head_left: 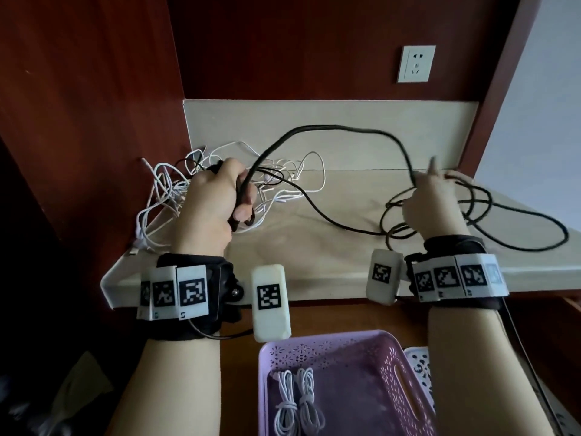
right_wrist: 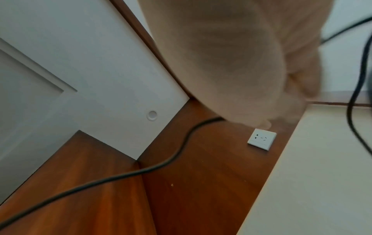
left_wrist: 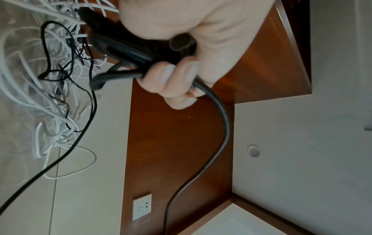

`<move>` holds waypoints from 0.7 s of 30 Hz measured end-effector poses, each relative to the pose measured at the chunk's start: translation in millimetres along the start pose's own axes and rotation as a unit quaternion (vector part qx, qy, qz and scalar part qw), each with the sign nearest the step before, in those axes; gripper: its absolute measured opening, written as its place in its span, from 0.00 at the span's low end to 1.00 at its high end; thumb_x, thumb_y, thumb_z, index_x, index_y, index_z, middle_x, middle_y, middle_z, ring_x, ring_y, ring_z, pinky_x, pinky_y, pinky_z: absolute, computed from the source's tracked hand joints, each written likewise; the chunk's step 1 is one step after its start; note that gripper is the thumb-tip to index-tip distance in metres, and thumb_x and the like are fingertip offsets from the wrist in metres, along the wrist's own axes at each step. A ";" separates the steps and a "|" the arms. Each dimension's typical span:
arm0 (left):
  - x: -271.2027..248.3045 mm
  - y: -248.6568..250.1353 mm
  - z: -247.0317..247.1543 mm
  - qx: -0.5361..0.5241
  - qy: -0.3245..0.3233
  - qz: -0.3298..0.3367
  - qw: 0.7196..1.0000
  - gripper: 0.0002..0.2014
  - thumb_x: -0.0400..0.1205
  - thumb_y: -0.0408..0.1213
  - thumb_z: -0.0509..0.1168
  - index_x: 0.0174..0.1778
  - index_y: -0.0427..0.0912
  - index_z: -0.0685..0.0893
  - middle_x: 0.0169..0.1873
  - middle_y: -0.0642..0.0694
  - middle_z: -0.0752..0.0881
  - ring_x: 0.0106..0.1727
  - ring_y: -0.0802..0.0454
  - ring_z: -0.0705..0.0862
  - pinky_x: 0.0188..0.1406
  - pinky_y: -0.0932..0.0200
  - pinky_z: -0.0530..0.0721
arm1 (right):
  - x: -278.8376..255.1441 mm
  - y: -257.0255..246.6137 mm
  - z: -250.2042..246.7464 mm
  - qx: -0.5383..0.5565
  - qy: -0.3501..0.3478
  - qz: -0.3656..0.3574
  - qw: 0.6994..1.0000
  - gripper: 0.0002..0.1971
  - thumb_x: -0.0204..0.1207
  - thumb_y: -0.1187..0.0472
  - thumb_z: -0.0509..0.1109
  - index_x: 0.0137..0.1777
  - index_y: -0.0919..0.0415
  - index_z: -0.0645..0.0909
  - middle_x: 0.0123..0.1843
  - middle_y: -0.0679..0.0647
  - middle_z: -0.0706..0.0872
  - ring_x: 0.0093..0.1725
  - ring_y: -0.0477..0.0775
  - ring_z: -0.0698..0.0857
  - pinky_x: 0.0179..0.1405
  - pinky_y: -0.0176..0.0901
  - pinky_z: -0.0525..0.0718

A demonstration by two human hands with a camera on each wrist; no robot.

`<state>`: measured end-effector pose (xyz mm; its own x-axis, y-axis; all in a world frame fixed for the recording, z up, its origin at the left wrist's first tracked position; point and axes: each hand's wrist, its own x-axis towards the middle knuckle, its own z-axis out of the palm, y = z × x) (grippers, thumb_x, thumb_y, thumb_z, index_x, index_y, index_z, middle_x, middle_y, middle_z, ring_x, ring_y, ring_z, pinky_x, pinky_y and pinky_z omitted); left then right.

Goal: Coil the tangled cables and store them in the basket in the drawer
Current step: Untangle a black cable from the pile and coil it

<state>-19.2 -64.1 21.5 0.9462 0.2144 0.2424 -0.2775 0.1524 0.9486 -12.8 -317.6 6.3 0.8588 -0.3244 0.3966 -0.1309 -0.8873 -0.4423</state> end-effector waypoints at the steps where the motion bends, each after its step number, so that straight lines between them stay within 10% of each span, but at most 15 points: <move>1: 0.3 -1.2 0.2 0.011 0.005 0.001 1.000 0.16 0.81 0.30 0.55 0.25 0.37 0.68 0.11 0.48 0.74 0.09 0.53 0.59 0.13 0.70 0.57 | -2.8 -2.2 1.4 0.007 -0.049 0.003 0.999 0.27 0.75 0.76 0.55 0.76 0.71 0.64 0.81 0.68 0.60 0.76 0.68 0.66 0.71 0.55 0.66; 3: 2.1 -4.2 0.4 0.040 0.023 0.011 0.999 0.15 0.81 0.30 0.55 0.26 0.37 0.69 0.12 0.48 0.75 0.09 0.53 0.60 0.14 0.67 0.57 | -7.2 -5.8 0.1 0.019 -0.083 0.020 0.996 0.32 0.77 0.75 0.54 0.82 0.68 0.51 0.76 0.69 0.68 0.71 0.69 0.72 0.62 0.54 0.72; 6: 3.3 -8.6 0.2 0.091 0.052 0.043 0.994 0.14 0.81 0.30 0.54 0.27 0.36 0.68 0.15 0.44 0.76 0.08 0.53 0.62 0.13 0.66 0.57 | -11.5 -16.3 -14.2 0.025 0.070 0.005 0.997 0.34 0.74 0.75 0.56 0.82 0.67 0.51 0.71 0.69 0.72 0.63 0.71 0.76 0.49 0.48 0.69; 9: 3.7 -12.0 3.3 0.114 0.049 0.040 0.991 0.15 0.81 0.31 0.54 0.27 0.37 0.69 0.18 0.41 0.77 0.08 0.53 0.64 0.13 0.68 0.58 | -20.4 -38.2 -21.8 0.159 0.157 -0.176 0.959 0.32 0.74 0.74 0.60 0.79 0.61 0.63 0.75 0.58 0.70 0.56 0.61 0.81 0.53 0.39 0.72; 13: 0.1 -13.5 11.9 0.099 -0.028 0.006 0.995 0.12 0.80 0.32 0.56 0.29 0.38 0.72 0.14 0.46 0.78 0.10 0.51 0.64 0.18 0.62 0.60 | -25.6 -58.6 4.7 0.229 0.002 -0.369 0.901 0.26 0.73 0.75 0.66 0.72 0.62 0.75 0.67 0.55 0.78 0.51 0.53 0.84 0.59 0.39 0.81; 18: -10.7 -6.1 15.2 0.069 -0.184 -0.038 0.980 0.15 0.84 0.31 0.54 0.30 0.36 0.70 0.12 0.44 0.75 0.09 0.53 0.61 0.13 0.73 0.60 | -20.6 -63.7 17.4 0.258 0.111 -0.376 0.883 0.14 0.76 0.71 0.64 0.59 0.70 0.84 0.56 0.60 0.88 0.52 0.54 0.86 0.55 0.31 0.78; 21: -18.1 -3.7 14.0 0.058 -0.308 -0.068 0.947 0.13 0.86 0.31 0.49 0.36 0.35 0.71 0.14 0.42 0.75 0.09 0.54 0.63 0.14 0.72 0.63 | -19.0 -56.7 17.4 0.193 0.156 -0.364 0.898 0.15 0.79 0.59 0.63 0.58 0.63 0.86 0.49 0.54 0.91 0.46 0.58 0.86 0.47 0.47 0.79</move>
<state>-33.0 -82.1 16.4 0.8996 -0.4084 0.1546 -0.1593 0.0227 0.9870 -13.1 -255.4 9.9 0.4589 0.1667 0.8727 0.6424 -0.7408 -0.1964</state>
